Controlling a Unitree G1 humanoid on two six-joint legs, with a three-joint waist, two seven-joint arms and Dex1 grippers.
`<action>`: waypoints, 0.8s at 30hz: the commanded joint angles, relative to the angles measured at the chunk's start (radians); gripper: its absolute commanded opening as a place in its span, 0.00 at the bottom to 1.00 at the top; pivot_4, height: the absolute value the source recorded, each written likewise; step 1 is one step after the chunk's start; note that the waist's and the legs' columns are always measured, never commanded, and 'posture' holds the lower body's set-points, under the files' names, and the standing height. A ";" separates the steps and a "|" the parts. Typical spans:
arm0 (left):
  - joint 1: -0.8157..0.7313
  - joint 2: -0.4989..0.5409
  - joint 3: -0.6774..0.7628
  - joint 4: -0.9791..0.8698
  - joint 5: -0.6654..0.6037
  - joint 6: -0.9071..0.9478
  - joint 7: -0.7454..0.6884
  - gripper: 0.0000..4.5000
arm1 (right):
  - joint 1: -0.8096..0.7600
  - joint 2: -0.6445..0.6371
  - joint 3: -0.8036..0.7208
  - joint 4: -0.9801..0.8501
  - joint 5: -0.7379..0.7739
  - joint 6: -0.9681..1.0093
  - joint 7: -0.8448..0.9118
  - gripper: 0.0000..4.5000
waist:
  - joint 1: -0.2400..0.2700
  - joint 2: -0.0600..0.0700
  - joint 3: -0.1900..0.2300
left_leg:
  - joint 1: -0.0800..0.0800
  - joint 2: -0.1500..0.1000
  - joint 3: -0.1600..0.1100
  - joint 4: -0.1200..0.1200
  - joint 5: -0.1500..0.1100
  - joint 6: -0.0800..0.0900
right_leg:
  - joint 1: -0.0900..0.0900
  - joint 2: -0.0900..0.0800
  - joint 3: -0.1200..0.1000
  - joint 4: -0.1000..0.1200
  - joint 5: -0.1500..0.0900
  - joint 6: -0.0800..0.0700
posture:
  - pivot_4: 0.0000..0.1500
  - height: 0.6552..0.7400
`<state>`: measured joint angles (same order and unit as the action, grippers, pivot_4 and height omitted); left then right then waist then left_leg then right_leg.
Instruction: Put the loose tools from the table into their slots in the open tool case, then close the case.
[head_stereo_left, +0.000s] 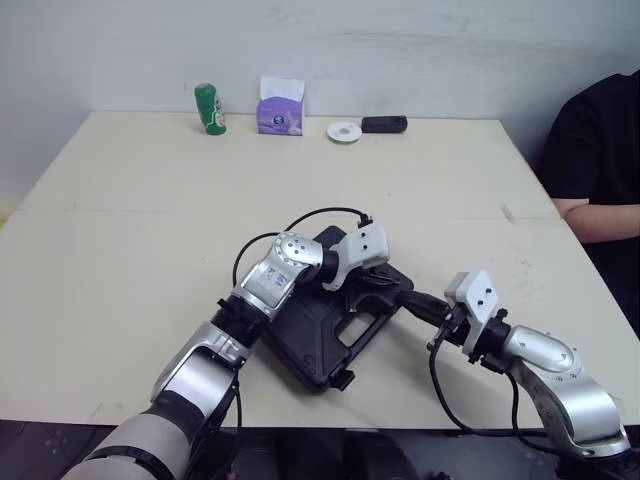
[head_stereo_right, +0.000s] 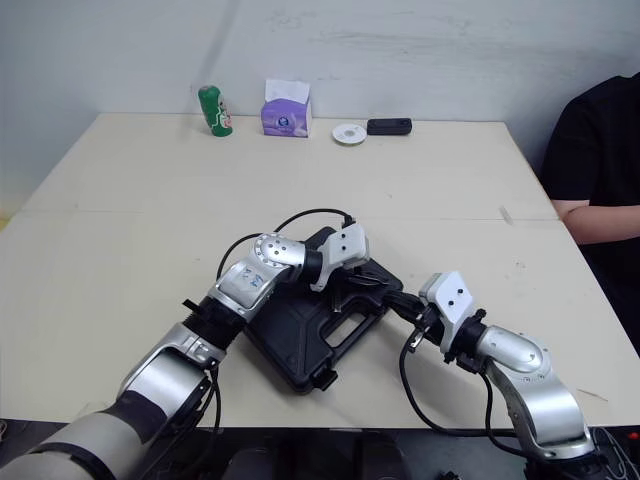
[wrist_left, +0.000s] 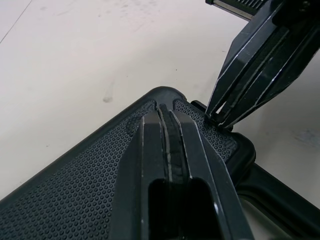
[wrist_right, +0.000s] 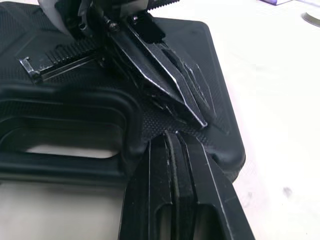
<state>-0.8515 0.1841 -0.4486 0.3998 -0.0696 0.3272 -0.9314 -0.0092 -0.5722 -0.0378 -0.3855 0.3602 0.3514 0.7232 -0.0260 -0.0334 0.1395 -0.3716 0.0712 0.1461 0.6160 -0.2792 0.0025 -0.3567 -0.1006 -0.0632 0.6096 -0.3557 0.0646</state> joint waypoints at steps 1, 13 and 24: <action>0.104 0.040 -0.111 0.120 0.122 0.091 0.005 0.00 | 0.003 0.000 -0.005 -0.008 0.002 -0.017 0.005 0.01 | 0.001 0.000 0.000 | 0.000 0.000 0.000 0.000 0.000 0.000 | 0.000 0.000 0.000 -0.001 0.000 0.000 | 1.00 1.00; 0.141 0.099 -0.003 -0.090 0.015 -0.085 -0.090 0.00 | 0.164 -0.088 -0.168 -0.125 0.100 -0.035 0.098 0.01 | -0.002 0.005 0.004 | -0.001 0.000 0.000 -0.005 0.000 -0.002 | -0.003 0.002 0.000 -0.001 0.001 0.001 | 1.00 1.00; 0.267 0.247 0.193 -0.528 -0.270 -0.134 -0.284 0.00 | 0.303 -0.077 -0.211 -0.127 0.098 -0.240 0.213 0.01 | 0.010 0.016 0.039 | -0.021 -0.001 0.001 0.000 0.010 -0.008 | -0.024 0.007 -0.001 0.007 0.005 0.016 | 1.00 1.00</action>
<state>-0.5986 0.4227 -0.2681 -0.0454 -0.2966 0.1880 -1.1918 0.2817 -0.6580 -0.2270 -0.4872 0.4297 0.1659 0.9060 -0.0156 -0.0171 0.1789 -0.3933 0.0686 0.1470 0.6176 -0.2697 -0.0046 -0.3809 -0.0938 -0.0643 0.6168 -0.3514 0.0824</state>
